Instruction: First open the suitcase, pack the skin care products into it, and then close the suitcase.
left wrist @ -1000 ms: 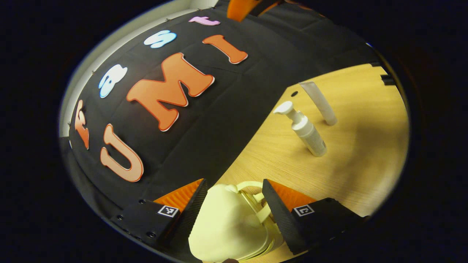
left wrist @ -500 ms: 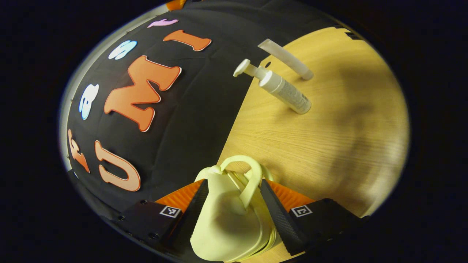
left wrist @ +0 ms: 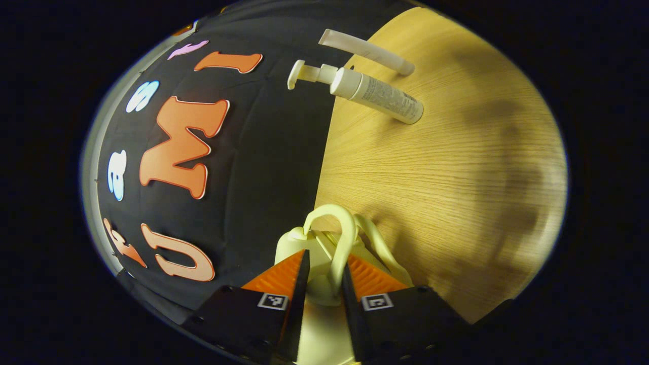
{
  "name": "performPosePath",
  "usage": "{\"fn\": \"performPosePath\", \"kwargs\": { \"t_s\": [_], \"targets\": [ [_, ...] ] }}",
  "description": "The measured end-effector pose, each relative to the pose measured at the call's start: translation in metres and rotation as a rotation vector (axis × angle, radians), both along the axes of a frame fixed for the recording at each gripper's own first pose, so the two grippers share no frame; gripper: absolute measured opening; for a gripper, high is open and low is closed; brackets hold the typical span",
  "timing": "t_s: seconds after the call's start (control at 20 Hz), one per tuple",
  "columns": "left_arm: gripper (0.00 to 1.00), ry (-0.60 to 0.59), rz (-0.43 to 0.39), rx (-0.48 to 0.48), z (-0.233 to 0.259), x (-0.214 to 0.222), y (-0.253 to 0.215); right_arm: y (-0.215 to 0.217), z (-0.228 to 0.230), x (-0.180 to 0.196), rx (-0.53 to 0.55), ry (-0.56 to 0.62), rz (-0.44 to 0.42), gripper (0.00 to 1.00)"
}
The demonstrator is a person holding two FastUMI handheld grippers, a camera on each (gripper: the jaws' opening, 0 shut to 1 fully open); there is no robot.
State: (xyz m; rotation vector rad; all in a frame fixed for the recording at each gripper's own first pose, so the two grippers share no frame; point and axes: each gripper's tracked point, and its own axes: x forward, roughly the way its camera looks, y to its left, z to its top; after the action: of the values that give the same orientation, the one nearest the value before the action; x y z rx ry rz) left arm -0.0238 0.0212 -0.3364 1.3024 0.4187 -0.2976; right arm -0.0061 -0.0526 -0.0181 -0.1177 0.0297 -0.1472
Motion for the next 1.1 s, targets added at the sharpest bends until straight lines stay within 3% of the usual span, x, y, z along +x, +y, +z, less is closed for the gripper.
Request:
{"fn": "performPosePath", "kwargs": {
  "t_s": [0.1, 0.2, 0.25, 0.3, 0.35, 0.5, 0.85, 1.1],
  "targets": [
    [0.25, -0.01, -0.002, 0.007, 0.0, 0.002, 0.001, 0.001, 0.0, -0.001, -0.004, -0.001, 0.0, 0.93],
    [0.24, -0.035, -0.018, -0.001, 0.005, 0.005, -0.001, -0.001, -0.002, 0.0, -0.004, 0.003, -0.003, 0.93],
    [0.17, -0.038, -0.035, -0.015, 0.009, 0.005, -0.009, -0.001, -0.002, 0.0, -0.004, 0.004, -0.005, 0.93],
    [0.16, -0.055, -0.023, -0.029, 0.015, 0.003, 0.002, 0.0, -0.001, 0.0, -0.003, 0.004, -0.005, 0.93],
    [0.02, -0.043, -0.012, -0.048, 0.019, 0.005, 0.002, 0.001, -0.001, 0.0, -0.004, 0.004, -0.004, 0.93],
    [0.02, -0.06, 0.035, -0.127, 0.039, 0.013, 0.01, 0.005, 0.0, 0.004, -0.014, 0.006, -0.001, 0.93],
    [0.02, -0.061, 0.251, -0.476, 0.102, 0.036, 0.054, 0.012, 0.001, 0.013, -0.014, 0.011, 0.001, 0.93],
    [0.02, -0.004, 0.34, -0.706, 0.128, 0.045, 0.085, 0.018, -0.001, 0.017, -0.023, 0.018, 0.006, 0.93]
  ]
}}
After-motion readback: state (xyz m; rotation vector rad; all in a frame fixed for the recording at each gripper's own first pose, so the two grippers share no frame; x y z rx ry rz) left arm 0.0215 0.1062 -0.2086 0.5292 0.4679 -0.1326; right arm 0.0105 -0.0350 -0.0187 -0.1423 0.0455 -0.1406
